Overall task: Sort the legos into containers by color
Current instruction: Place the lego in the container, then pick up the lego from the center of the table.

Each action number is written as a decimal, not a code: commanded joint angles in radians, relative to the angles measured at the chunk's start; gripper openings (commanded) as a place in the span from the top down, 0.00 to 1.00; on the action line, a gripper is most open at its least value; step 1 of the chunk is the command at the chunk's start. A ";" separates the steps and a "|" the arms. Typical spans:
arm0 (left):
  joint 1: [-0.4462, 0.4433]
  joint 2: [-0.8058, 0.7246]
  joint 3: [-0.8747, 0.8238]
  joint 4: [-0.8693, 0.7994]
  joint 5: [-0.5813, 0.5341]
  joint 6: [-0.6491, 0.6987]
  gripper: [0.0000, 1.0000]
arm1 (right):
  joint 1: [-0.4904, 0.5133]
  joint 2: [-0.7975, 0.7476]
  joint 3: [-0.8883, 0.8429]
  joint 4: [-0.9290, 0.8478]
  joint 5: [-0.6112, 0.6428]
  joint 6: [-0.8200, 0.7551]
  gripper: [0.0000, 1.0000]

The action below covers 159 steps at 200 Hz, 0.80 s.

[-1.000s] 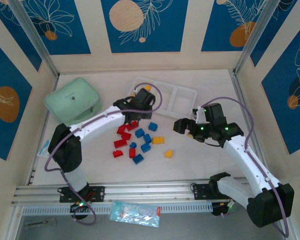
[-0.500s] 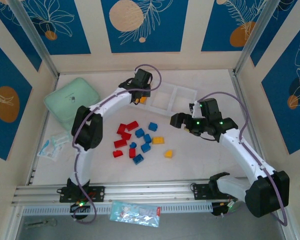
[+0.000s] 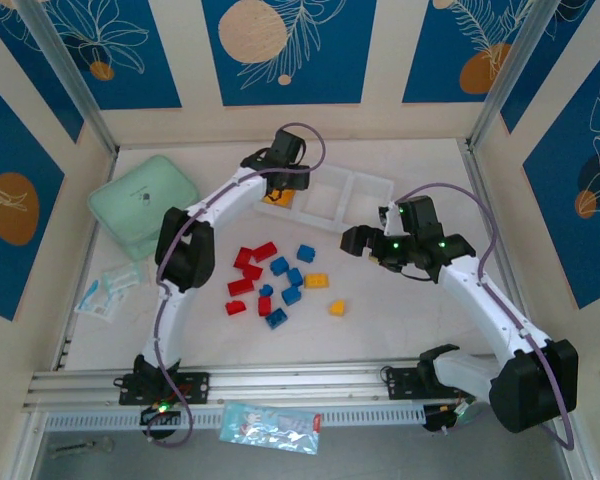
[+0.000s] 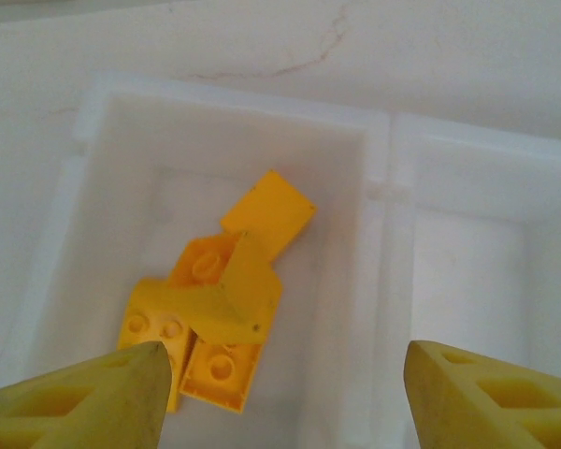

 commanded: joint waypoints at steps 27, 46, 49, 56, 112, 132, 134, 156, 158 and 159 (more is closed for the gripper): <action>-0.011 -0.231 -0.161 -0.033 0.239 0.097 0.31 | -0.007 -0.048 0.033 -0.117 -0.025 -0.025 0.01; -0.026 -0.317 -0.280 -0.029 0.285 0.134 0.31 | -0.006 -0.065 0.023 -0.154 -0.037 -0.027 0.01; -0.029 -0.331 -0.298 -0.028 0.289 0.139 0.31 | -0.006 -0.068 0.022 -0.159 -0.038 -0.028 0.01; -0.036 -0.364 -0.342 -0.022 0.291 0.146 0.31 | -0.007 -0.078 0.014 -0.169 -0.041 -0.026 0.01; -0.154 -0.578 -0.642 0.045 0.324 0.222 0.31 | -0.033 -0.130 -0.059 -0.221 -0.137 -0.022 0.01; -0.197 -0.621 -0.713 0.057 0.346 0.270 0.30 | -0.044 -0.171 -0.102 -0.219 -0.157 -0.001 0.01; -0.201 -0.623 -0.717 0.057 0.347 0.275 0.30 | -0.045 -0.175 -0.105 -0.218 -0.158 0.002 0.01; -0.233 -0.623 -0.747 0.042 0.389 0.302 0.29 | -0.059 -0.217 -0.157 -0.212 -0.176 0.020 0.01; -0.234 -0.622 -0.750 0.044 0.398 0.302 0.29 | -0.061 -0.220 -0.161 -0.214 -0.178 0.022 0.01; -0.235 -0.621 -0.752 0.046 0.402 0.303 0.29 | -0.064 -0.221 -0.163 -0.214 -0.179 0.023 0.01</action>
